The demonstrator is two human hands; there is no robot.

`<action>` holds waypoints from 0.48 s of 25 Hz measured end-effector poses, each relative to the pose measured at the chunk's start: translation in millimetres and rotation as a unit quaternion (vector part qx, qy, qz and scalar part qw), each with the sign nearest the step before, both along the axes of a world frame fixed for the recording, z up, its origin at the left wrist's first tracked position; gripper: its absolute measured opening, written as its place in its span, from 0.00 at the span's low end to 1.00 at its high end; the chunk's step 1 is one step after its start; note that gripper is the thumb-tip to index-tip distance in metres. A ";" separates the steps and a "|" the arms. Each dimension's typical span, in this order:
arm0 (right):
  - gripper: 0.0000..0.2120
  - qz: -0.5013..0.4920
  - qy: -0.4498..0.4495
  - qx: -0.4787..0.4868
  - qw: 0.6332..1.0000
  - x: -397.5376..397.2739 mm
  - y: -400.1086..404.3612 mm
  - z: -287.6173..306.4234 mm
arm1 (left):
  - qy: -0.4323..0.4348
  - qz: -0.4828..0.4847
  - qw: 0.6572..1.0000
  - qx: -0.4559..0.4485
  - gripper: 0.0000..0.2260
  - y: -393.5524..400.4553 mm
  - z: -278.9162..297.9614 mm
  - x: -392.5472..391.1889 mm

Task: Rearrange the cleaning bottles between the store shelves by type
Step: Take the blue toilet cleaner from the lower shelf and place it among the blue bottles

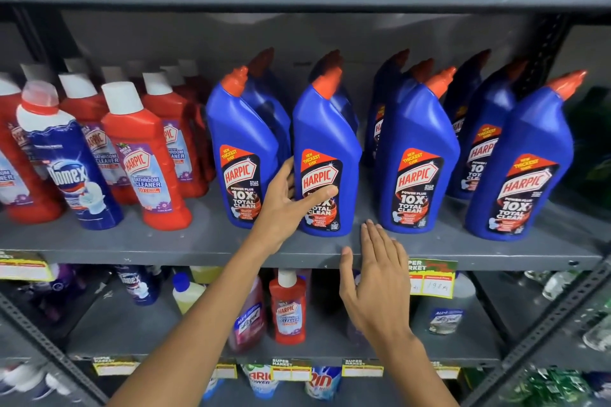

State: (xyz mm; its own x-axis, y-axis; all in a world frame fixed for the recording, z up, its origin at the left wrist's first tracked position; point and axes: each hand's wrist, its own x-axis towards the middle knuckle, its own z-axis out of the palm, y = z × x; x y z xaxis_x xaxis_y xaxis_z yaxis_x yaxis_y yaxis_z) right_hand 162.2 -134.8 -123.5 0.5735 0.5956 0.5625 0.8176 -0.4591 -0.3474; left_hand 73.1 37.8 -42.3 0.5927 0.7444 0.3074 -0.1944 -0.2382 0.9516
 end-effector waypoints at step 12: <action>0.32 -0.007 0.000 0.005 1.000 -1.5 1.2 -2.0 | -0.008 0.008 1.000 -0.006 0.33 -2.3 -3.6 1.2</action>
State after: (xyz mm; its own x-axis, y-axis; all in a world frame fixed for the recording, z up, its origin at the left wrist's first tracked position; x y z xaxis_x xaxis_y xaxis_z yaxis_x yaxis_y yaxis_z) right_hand 160.7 -133.6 -125.5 0.5815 0.5813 0.5692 0.8112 -0.4672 -0.3516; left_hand 74.2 35.5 -46.0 0.5753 0.7579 0.3077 -0.2061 -0.2297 0.9512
